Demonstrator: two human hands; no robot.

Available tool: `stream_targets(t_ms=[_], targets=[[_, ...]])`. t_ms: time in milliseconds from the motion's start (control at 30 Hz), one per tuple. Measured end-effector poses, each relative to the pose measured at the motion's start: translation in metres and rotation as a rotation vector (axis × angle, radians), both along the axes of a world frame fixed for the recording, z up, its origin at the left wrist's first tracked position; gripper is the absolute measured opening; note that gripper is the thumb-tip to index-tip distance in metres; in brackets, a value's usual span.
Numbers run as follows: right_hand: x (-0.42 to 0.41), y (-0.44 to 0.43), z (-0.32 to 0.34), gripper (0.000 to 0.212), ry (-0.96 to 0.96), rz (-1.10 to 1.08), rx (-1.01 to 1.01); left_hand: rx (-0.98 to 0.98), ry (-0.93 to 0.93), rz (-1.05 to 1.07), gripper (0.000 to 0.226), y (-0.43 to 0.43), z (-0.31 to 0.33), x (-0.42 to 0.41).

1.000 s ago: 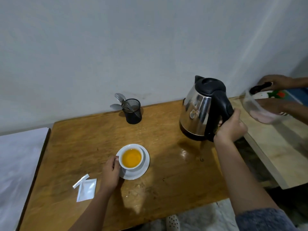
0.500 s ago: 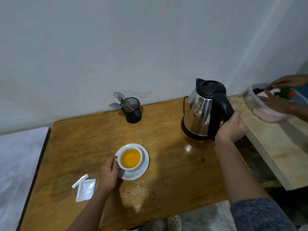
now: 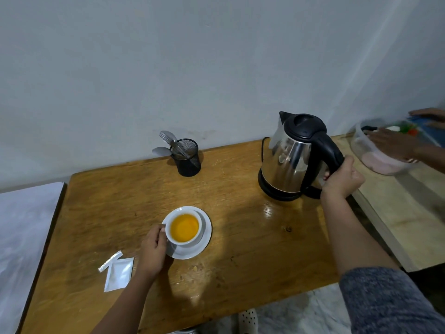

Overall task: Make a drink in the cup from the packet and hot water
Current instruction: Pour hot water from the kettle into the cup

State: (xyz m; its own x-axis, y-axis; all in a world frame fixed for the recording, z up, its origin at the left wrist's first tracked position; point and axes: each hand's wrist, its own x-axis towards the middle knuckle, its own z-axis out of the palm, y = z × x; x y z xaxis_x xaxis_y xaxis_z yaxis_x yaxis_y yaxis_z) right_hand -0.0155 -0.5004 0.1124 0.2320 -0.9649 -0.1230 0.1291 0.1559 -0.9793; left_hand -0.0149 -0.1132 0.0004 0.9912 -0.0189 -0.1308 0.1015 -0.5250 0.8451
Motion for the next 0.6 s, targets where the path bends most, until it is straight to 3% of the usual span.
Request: stream_targets(t_ms=[367,600], targets=[[-0.013,0.002,-0.009,0.037,-0.098,-0.009,0.05,-0.034,0.027,0.001,0.023,0.0,0.0,0.0],[-0.008,0.004,-0.006,0.037,-0.021,0.0,-0.03,-0.027,0.02,0.001,0.023,0.0,0.001,0.001]])
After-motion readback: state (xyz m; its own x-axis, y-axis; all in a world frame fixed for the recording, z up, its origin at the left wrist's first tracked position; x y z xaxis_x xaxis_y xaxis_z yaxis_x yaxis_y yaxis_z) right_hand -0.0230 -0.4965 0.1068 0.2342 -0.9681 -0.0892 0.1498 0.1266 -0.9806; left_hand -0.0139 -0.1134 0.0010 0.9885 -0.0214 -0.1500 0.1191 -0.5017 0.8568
